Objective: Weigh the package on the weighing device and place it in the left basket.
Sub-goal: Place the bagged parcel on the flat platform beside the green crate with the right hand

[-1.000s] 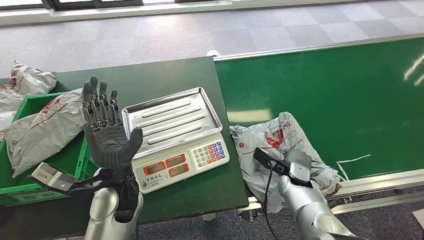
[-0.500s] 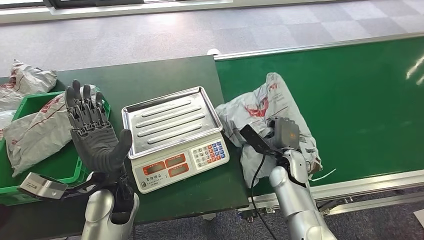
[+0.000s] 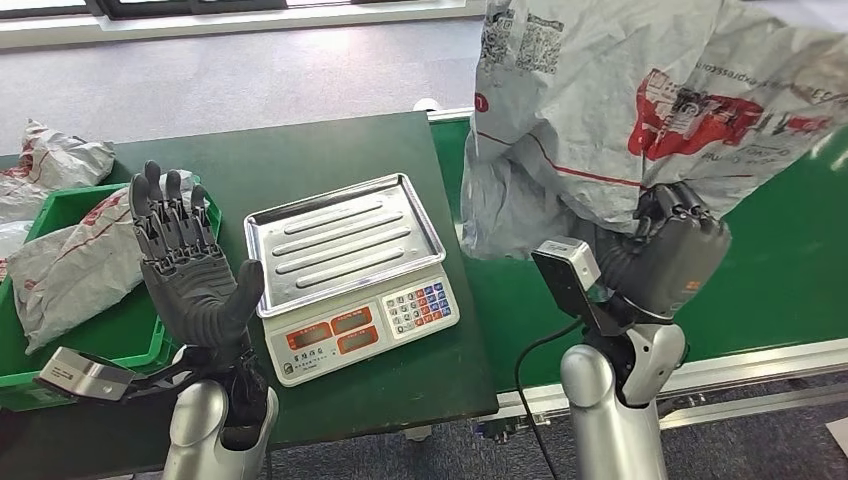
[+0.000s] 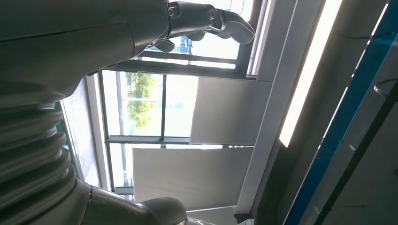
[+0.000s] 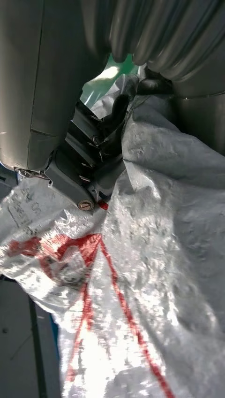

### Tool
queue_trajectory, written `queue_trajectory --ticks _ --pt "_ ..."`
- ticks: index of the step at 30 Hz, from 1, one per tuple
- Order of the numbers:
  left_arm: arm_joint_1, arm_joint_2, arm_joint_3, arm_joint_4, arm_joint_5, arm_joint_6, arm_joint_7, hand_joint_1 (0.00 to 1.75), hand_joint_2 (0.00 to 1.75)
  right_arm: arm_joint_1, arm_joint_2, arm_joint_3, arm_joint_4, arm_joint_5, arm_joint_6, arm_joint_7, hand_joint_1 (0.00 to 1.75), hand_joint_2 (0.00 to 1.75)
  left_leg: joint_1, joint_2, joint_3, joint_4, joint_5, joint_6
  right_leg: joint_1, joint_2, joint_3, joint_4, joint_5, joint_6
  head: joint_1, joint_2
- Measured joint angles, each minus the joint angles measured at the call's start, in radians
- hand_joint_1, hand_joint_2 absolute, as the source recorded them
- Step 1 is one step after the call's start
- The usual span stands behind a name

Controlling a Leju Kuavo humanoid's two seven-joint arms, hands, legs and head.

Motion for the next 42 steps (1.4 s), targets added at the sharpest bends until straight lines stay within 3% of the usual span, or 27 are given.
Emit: queue_trajectory --ticks 9,17,20,23,28,34,42 --pt "0.0 0.0 -0.001 0.0 0.0 0.0 0.0 0.0 1.75 0.013 0.001 0.001 -0.035 0.0 -0.006 -0.004 1.75 1.75 0.0 0.0 0.0 0.0 0.0 -0.001 0.0 0.0 0.0 0.0 0.0 0.0 0.0 0.0" --pt "-0.004 0.0 -0.012 0.01 0.014 -0.001 0.0 0.0 1.75 -0.016 0.041 0.001 -0.029 -0.052 0.014 -0.091 1.75 1.75 0.0 0.001 -0.005 0.0 0.0 0.0 0.0 0.001 0.0 0.0 0.0 0.0 0.0 0.0" --pt "-0.018 -0.001 -0.036 0.026 0.035 -0.01 -0.009 0.0 1.75 -0.139 0.044 0.055 0.134 -0.052 0.065 -0.052 1.75 1.75 0.0 0.008 -0.008 -0.001 0.0 -0.001 0.0 0.005 -0.001 0.0 0.001 -0.001 0.0 0.0" --pt "-0.046 -0.004 -0.073 0.055 0.056 -0.016 -0.02 0.0 1.75 -0.312 0.064 0.128 0.403 -0.059 0.099 -0.002 1.75 1.75 0.0 0.009 -0.003 -0.001 0.004 -0.001 0.0 0.007 -0.002 0.0 0.005 -0.002 0.0 0.0" --pt "-0.082 -0.007 -0.109 0.095 0.077 -0.004 -0.029 0.0 1.75 -0.491 0.091 0.263 0.753 -0.173 0.08 0.027 1.75 1.75 0.001 0.003 -0.002 -0.001 0.009 -0.002 0.001 0.003 -0.004 0.001 0.008 -0.003 0.0 0.0" --pt "-0.105 -0.008 -0.124 0.13 0.093 -0.002 -0.03 0.0 1.75 -0.549 0.099 0.335 0.937 -0.201 0.079 0.032 1.75 1.75 0.001 0.002 -0.003 0.0 0.009 -0.002 0.001 0.003 -0.005 0.0 0.008 -0.003 0.0 0.0" --pt "-0.12 -0.008 -0.135 0.169 0.094 -0.002 -0.03 0.0 1.75 -0.566 0.101 0.367 1.023 -0.205 0.077 0.036 1.75 1.75 0.001 0.002 -0.004 0.0 0.009 -0.002 0.001 0.003 -0.005 0.0 0.008 -0.003 0.0 0.0"
